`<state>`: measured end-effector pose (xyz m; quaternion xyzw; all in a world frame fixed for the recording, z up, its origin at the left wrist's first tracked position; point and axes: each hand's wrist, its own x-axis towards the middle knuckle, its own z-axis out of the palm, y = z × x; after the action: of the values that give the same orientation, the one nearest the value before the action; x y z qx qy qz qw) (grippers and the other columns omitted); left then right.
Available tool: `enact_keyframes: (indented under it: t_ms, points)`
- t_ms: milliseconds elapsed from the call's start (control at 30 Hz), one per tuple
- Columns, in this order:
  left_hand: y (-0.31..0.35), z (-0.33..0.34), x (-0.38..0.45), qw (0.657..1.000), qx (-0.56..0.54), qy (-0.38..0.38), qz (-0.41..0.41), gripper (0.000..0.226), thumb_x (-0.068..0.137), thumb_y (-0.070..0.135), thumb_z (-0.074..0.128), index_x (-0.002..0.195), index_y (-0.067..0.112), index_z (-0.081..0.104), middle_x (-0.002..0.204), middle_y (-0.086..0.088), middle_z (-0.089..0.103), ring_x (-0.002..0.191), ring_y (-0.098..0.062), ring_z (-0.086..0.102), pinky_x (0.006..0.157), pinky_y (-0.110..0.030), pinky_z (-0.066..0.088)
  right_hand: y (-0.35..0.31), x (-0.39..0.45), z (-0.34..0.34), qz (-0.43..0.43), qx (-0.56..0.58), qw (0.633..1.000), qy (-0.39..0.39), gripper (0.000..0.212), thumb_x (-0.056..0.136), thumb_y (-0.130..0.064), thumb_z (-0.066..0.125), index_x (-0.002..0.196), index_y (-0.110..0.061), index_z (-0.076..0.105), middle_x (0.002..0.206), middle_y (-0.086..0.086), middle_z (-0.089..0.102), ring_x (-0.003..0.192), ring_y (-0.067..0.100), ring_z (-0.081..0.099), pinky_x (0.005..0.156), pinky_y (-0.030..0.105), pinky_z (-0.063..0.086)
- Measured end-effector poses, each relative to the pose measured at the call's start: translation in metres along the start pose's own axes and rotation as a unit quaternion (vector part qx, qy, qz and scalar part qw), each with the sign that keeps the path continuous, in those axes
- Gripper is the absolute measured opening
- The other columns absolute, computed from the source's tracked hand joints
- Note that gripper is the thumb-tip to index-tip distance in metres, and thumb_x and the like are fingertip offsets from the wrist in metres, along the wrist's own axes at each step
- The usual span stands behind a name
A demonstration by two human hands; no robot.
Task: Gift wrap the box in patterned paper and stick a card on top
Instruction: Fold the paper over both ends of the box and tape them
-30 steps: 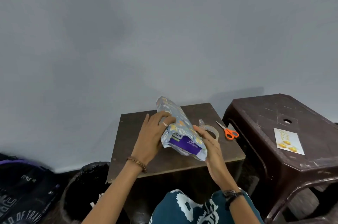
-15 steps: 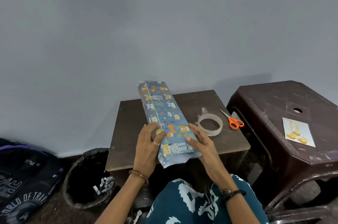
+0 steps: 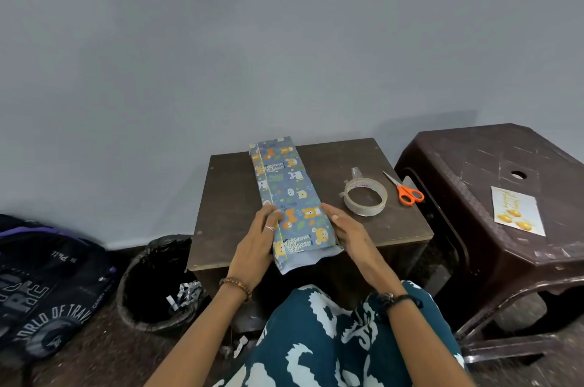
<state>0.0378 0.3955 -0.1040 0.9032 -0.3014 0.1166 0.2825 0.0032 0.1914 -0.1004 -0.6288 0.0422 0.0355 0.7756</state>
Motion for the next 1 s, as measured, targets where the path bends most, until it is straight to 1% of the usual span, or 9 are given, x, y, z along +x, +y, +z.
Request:
enact_keyframes:
  t_ms: [133,233,300,400,467,533,633,900,1000]
  points:
    - [-0.005,-0.010,-0.013,1.000,0.008,0.011,-0.006,0.049,0.080,-0.008,0.053,0.123,0.015,0.052,0.143,-0.001,0.035,0.132,-0.015,0.037,0.088,-0.030,0.050,-0.001,-0.006,-0.010,0.008,-0.038,0.999,0.014,0.032,0.096,-0.015,0.038,0.125,-0.018,0.052,0.123,-0.001,0.062,0.108,0.006,0.061,0.084,0.019,0.052]
    - [-0.007,-0.014,-0.029,0.999,0.008,0.020,0.041,0.052,0.081,-0.007,0.051,0.126,0.019,0.053,0.138,0.008,0.042,0.130,-0.003,0.035,0.101,-0.022,0.040,0.002,-0.016,-0.018,-0.042,-0.121,0.991,0.035,0.047,0.090,0.014,0.030,0.124,-0.009,0.053,0.123,0.007,0.061,0.113,0.011,0.059,0.100,0.027,0.046]
    - [-0.005,-0.016,-0.033,1.000,-0.020,0.004,0.020,0.052,0.087,0.002,0.053,0.134,0.022,0.047,0.140,0.014,0.040,0.130,0.007,0.029,0.108,-0.013,0.026,0.005,-0.022,-0.017,-0.074,-0.173,0.982,0.031,0.056,0.082,0.024,0.029,0.120,-0.009,0.056,0.121,0.005,0.063,0.114,0.013,0.059,0.099,0.028,0.047]
    - [-0.002,-0.015,-0.032,0.998,-0.057,-0.010,-0.008,0.052,0.088,0.006,0.056,0.136,0.024,0.044,0.139,0.018,0.037,0.127,0.013,0.028,0.102,0.002,0.020,0.007,-0.026,-0.014,-0.106,-0.182,0.977,0.031,0.050,0.083,0.018,0.033,0.120,-0.005,0.057,0.119,0.004,0.064,0.111,0.015,0.061,0.095,0.029,0.050]
    - [-0.002,-0.013,-0.031,0.997,-0.072,-0.014,-0.005,0.047,0.088,0.005,0.057,0.130,0.024,0.049,0.135,0.016,0.041,0.123,0.014,0.031,0.100,0.004,0.021,0.005,-0.027,-0.011,-0.114,-0.186,0.975,0.036,0.051,0.082,0.019,0.033,0.120,-0.004,0.057,0.118,0.005,0.065,0.109,0.013,0.062,0.092,0.026,0.051]
    - [-0.004,-0.013,-0.031,0.997,-0.083,-0.010,0.001,0.043,0.087,0.004,0.058,0.125,0.024,0.054,0.131,0.015,0.046,0.123,0.016,0.032,0.101,0.002,0.023,0.004,-0.026,-0.010,-0.117,-0.207,0.971,0.036,0.057,0.079,0.026,0.034,0.120,-0.005,0.057,0.117,0.004,0.065,0.108,0.009,0.062,0.088,0.020,0.050]
    - [-0.007,-0.012,-0.032,0.996,-0.090,0.005,0.001,0.040,0.086,0.002,0.060,0.120,0.022,0.059,0.128,0.016,0.050,0.122,0.017,0.035,0.102,-0.001,0.026,0.004,-0.025,-0.012,-0.118,-0.211,0.970,0.025,0.048,0.084,0.021,0.042,0.120,-0.007,0.057,0.113,0.001,0.067,0.105,0.006,0.063,0.082,0.017,0.051]
    - [-0.008,-0.003,-0.033,0.993,-0.094,0.066,-0.004,0.032,0.080,0.001,0.067,0.107,0.018,0.067,0.119,0.011,0.060,0.117,0.000,0.051,0.101,-0.012,0.038,0.006,-0.020,-0.017,-0.136,-0.256,0.957,0.024,0.034,0.088,0.007,0.054,0.116,-0.012,0.059,0.113,0.006,0.066,0.102,0.009,0.065,0.083,0.025,0.055]
    - [-0.006,0.000,-0.032,0.993,-0.082,0.082,-0.009,0.026,0.080,0.006,0.066,0.103,0.016,0.068,0.116,0.004,0.064,0.114,-0.002,0.052,0.099,-0.011,0.038,0.006,-0.019,-0.017,-0.151,-0.277,0.948,0.030,0.034,0.085,0.005,0.060,0.114,-0.013,0.060,0.113,-0.004,0.064,0.099,0.006,0.066,0.084,0.027,0.055]
